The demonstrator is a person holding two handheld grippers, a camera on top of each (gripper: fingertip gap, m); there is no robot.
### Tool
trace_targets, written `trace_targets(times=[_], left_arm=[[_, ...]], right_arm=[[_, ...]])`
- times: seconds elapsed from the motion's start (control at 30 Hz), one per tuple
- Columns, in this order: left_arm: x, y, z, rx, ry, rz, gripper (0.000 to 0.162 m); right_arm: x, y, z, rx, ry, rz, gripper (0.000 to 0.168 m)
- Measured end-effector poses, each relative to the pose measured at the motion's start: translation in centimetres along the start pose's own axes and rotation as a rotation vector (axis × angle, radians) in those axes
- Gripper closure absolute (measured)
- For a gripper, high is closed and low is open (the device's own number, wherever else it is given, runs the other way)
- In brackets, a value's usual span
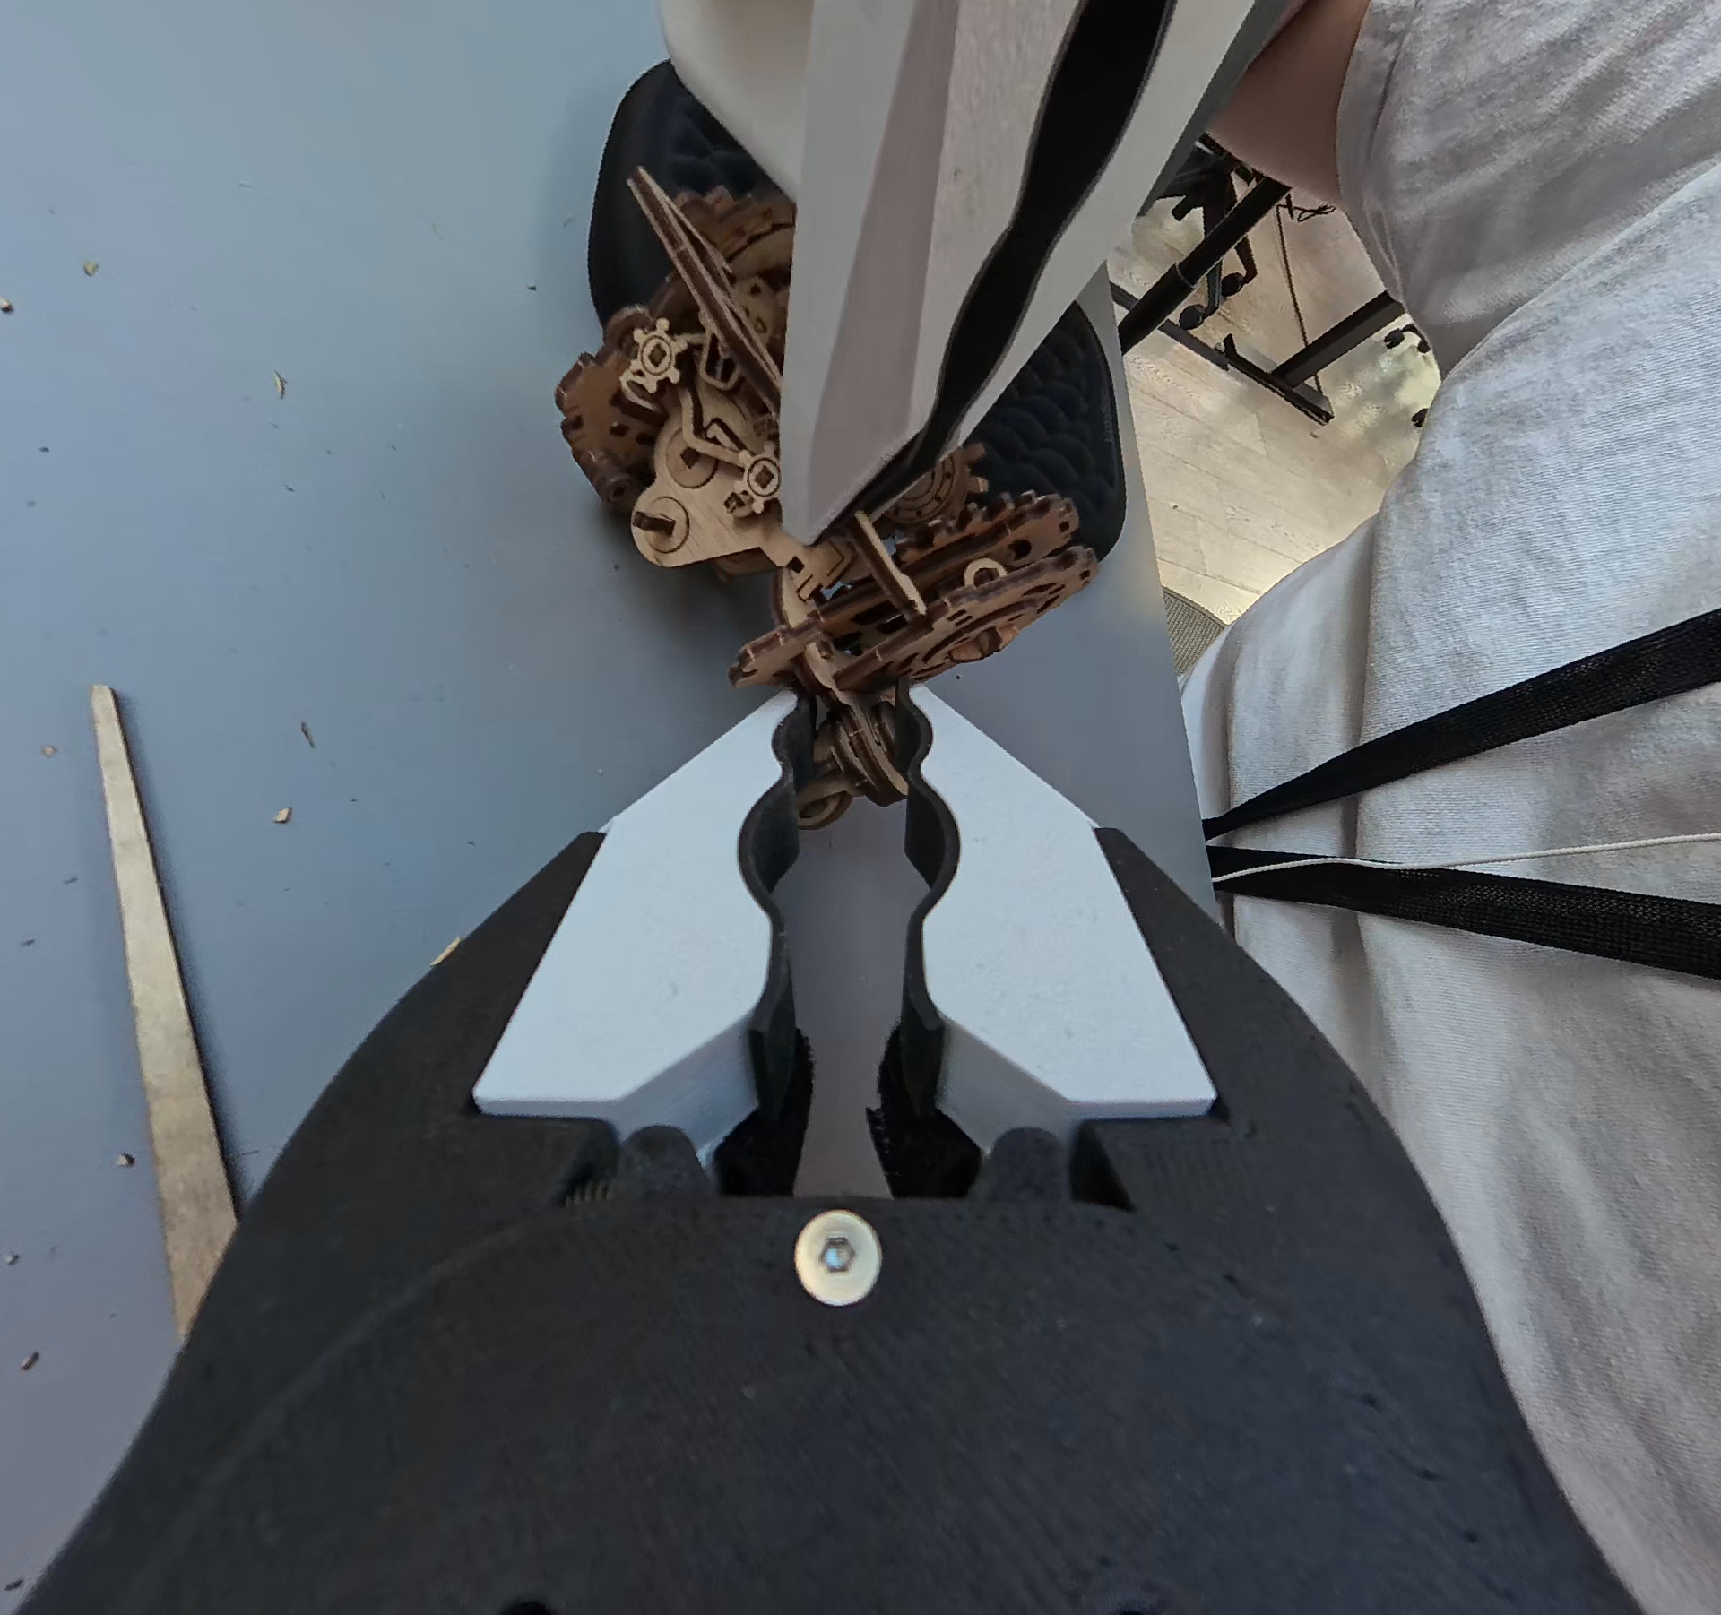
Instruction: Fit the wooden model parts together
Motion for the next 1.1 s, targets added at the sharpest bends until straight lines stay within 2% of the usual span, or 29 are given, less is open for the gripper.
trace_targets(times=[0.37,1.1], left_arm=[[-0.05,-0.04,0.08,0.007,0.02,-0.029,0.148],[-0.07,-0.76,-0.03,0.038,0.062,-0.132,0.148]], right_arm=[[-0.23,-0.22,-0.56,0.099,-0.025,0.048,0.161],[0.23,0.17,-0.76,0.1,0.049,0.137,0.159]])
Point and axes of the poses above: each gripper's, where its closed fingertips meet, z out along the fingers, y out of its underside, x = y × z across the jaws, the point moved 3 cm from there along -z, back along the fingers, and after that the axes turned 6 degrees about x, right-handed, at the moved point
